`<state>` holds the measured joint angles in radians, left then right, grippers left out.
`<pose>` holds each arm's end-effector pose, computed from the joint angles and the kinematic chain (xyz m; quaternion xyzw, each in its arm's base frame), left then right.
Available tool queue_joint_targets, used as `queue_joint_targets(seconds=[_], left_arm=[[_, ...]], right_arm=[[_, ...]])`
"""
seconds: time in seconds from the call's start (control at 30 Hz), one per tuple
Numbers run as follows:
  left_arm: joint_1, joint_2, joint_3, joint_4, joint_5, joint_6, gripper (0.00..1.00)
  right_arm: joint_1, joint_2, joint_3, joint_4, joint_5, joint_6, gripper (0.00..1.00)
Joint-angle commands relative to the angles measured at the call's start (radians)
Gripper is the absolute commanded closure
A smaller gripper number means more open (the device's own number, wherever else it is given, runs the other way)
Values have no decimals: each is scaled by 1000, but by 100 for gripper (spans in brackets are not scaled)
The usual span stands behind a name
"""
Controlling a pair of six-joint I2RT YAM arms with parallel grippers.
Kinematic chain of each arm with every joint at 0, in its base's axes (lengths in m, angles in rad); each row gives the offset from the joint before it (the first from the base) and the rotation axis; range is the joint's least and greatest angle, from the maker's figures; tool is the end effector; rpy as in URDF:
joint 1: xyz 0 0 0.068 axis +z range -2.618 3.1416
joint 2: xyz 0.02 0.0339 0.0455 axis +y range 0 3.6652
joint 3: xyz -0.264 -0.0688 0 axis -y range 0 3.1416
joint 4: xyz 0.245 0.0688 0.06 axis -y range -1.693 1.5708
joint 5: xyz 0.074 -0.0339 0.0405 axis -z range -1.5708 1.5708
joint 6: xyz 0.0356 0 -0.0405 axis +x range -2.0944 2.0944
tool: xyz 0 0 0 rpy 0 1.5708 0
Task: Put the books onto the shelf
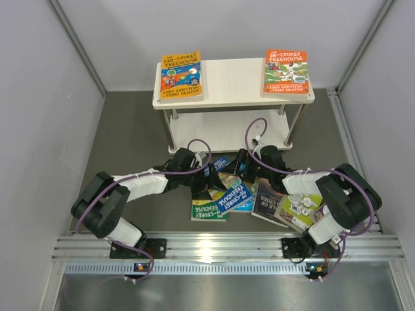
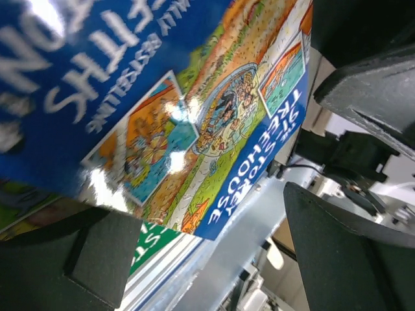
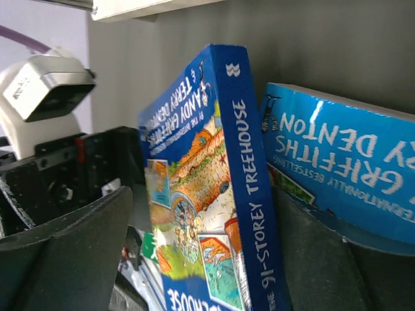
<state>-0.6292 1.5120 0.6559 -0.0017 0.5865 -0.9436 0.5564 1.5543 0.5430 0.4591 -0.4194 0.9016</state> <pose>0.2133 -0.1796 0.1529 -0.0408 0.9018 -0.4278 0.0443 0.2362 0.1640 0.1458 0.0467 0.8587 0.4532 0.2346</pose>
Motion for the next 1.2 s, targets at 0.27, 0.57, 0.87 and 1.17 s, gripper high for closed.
queue_joint_targets(seconds=[0.27,0.57,0.87,1.17], left_arm=[[-7,82,-78,77,-36,17,7],[10,-156,86,-389,-288,173,7],[-139,-332,470,-739,-718,287,6],[-210,-390,668,-709,-592,451,3]], right_arm=[[51,-26,-123,-52,-105,73,59],[51,-434,-88,-454,1,25,100],[66,-522,250,-813,100,95,100],[138,-491,544,-826,-123,-18,100]])
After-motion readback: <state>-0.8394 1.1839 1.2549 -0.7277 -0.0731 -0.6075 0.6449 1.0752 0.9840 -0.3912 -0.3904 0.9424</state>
